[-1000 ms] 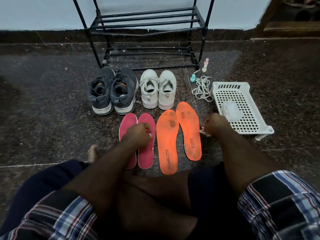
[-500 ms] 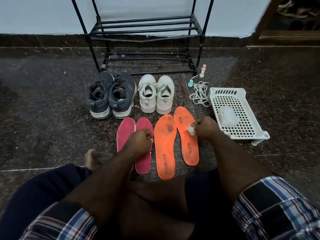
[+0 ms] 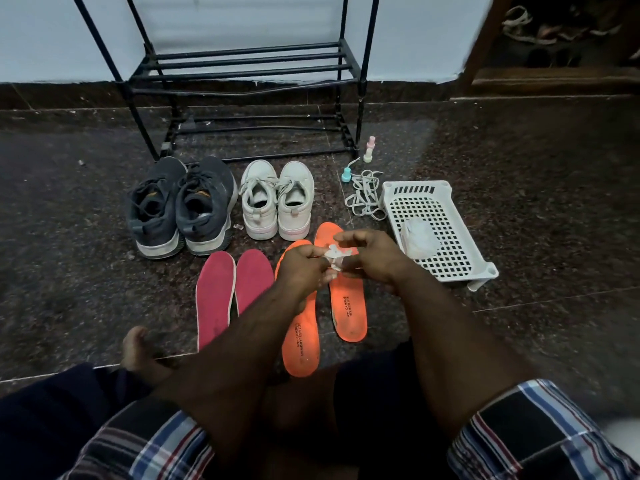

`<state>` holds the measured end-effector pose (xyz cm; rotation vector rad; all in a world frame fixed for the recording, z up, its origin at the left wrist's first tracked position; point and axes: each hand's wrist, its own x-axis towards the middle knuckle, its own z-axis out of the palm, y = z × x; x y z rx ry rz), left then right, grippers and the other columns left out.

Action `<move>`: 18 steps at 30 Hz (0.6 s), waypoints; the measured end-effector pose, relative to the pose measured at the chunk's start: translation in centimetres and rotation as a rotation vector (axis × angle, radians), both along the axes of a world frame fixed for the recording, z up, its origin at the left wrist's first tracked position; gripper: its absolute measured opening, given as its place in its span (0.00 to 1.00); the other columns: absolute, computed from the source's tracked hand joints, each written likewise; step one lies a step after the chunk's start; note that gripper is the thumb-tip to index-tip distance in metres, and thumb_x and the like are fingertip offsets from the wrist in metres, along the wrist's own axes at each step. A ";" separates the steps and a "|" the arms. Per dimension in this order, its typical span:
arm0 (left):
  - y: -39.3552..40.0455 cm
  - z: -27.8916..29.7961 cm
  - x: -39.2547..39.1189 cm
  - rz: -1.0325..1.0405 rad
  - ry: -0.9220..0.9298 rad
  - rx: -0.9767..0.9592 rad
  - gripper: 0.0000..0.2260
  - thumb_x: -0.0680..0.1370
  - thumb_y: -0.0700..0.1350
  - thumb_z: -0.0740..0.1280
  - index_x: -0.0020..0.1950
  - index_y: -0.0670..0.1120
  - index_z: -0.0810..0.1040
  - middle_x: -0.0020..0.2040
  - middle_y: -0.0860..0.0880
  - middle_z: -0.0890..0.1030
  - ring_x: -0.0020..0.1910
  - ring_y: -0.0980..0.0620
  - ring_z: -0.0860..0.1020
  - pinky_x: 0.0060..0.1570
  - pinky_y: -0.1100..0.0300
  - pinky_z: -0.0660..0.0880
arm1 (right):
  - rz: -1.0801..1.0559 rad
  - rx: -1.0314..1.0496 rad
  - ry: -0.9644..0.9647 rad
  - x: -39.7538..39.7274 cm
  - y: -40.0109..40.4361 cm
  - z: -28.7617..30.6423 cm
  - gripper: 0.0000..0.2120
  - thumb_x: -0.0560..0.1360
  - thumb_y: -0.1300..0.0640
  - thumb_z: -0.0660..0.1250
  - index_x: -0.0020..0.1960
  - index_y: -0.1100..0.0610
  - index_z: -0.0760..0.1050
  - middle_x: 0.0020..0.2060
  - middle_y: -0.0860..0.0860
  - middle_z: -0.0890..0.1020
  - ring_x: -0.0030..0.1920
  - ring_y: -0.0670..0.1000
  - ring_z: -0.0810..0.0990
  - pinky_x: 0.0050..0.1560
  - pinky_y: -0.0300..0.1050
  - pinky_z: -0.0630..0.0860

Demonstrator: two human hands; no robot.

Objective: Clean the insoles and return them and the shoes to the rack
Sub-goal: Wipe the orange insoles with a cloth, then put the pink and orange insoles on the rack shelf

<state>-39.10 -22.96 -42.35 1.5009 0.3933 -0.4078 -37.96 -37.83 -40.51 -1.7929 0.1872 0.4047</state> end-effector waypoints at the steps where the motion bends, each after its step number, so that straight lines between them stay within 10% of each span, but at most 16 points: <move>1: -0.2 -0.1 0.1 0.022 0.007 -0.018 0.08 0.80 0.32 0.65 0.59 0.36 0.78 0.46 0.39 0.83 0.34 0.51 0.81 0.30 0.66 0.79 | 0.037 -0.053 -0.029 0.2 -0.1 0.1 0.15 0.70 0.71 0.73 0.54 0.58 0.81 0.47 0.54 0.82 0.40 0.49 0.81 0.42 0.43 0.82; 7: -2.2 0.4 0.4 -0.088 -0.074 0.029 0.05 0.79 0.35 0.67 0.53 0.44 0.76 0.42 0.45 0.81 0.34 0.52 0.79 0.33 0.61 0.76 | -0.282 -0.372 -0.150 2.5 -4.9 1.4 0.05 0.68 0.60 0.77 0.42 0.56 0.82 0.37 0.53 0.85 0.35 0.50 0.82 0.40 0.43 0.82; 11: -2.1 -0.4 0.3 -0.154 -0.158 0.164 0.04 0.79 0.36 0.67 0.49 0.44 0.78 0.38 0.47 0.79 0.37 0.51 0.78 0.39 0.56 0.77 | -0.326 -0.873 -0.180 3.6 -9.1 1.9 0.10 0.73 0.65 0.66 0.50 0.57 0.83 0.48 0.57 0.84 0.52 0.58 0.81 0.50 0.41 0.75; 18: -0.7 -1.8 0.4 -0.216 -0.180 0.296 0.06 0.77 0.40 0.69 0.46 0.51 0.79 0.39 0.50 0.81 0.42 0.50 0.80 0.52 0.47 0.80 | -0.334 -1.014 -0.112 4.6 -10.4 -1.0 0.11 0.73 0.61 0.65 0.53 0.57 0.81 0.50 0.57 0.83 0.54 0.61 0.80 0.55 0.49 0.78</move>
